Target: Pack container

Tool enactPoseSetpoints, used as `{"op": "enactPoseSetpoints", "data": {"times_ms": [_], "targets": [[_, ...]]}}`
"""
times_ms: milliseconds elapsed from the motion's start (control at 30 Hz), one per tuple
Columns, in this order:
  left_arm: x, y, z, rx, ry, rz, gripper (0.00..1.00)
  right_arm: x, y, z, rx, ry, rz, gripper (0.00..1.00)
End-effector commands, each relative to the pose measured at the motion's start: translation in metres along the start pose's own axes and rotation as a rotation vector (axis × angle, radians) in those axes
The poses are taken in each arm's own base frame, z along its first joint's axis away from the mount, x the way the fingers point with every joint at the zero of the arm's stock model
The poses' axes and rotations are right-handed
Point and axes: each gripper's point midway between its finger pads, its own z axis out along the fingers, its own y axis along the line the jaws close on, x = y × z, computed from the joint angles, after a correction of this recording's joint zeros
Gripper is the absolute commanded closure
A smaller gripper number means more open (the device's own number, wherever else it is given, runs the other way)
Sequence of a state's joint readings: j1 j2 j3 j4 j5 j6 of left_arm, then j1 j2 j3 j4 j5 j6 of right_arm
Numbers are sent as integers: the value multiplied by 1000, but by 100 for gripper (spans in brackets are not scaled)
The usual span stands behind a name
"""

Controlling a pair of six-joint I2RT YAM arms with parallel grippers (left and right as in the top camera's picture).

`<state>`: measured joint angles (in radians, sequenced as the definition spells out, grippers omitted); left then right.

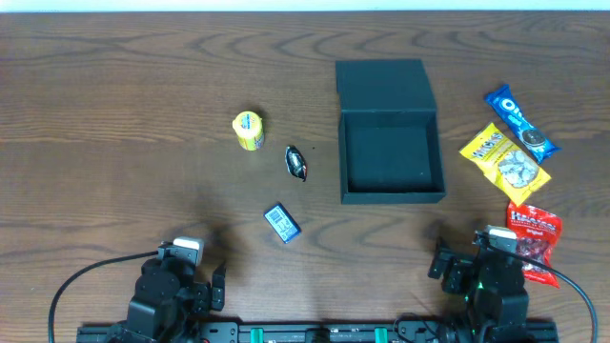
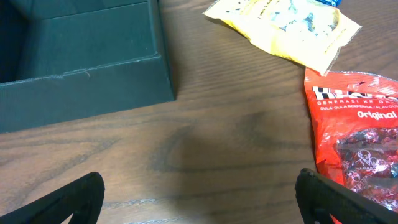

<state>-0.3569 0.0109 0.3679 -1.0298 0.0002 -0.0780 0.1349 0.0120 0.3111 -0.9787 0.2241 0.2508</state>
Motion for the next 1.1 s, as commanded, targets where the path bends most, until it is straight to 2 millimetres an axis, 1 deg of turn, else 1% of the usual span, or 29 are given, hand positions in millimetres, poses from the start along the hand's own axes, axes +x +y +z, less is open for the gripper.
{"op": "enactPoseSetpoints", "data": {"times_ms": [0, 967, 1033, 1067], "targets": [[15, 4, 6, -21, 51, -5, 5, -1, 0, 0, 0, -6, -13, 1], [15, 4, 6, -21, 50, -5, 5, -1, 0, 0, -1, -9, -12, 1], [14, 4, 6, -21, 46, -5, 5, -5, 4, -1, -22, -21, 6, 1], [12, 4, 6, -20, 37, -5, 5, -6, 11, -1, -63, -23, 34, 1]]}}
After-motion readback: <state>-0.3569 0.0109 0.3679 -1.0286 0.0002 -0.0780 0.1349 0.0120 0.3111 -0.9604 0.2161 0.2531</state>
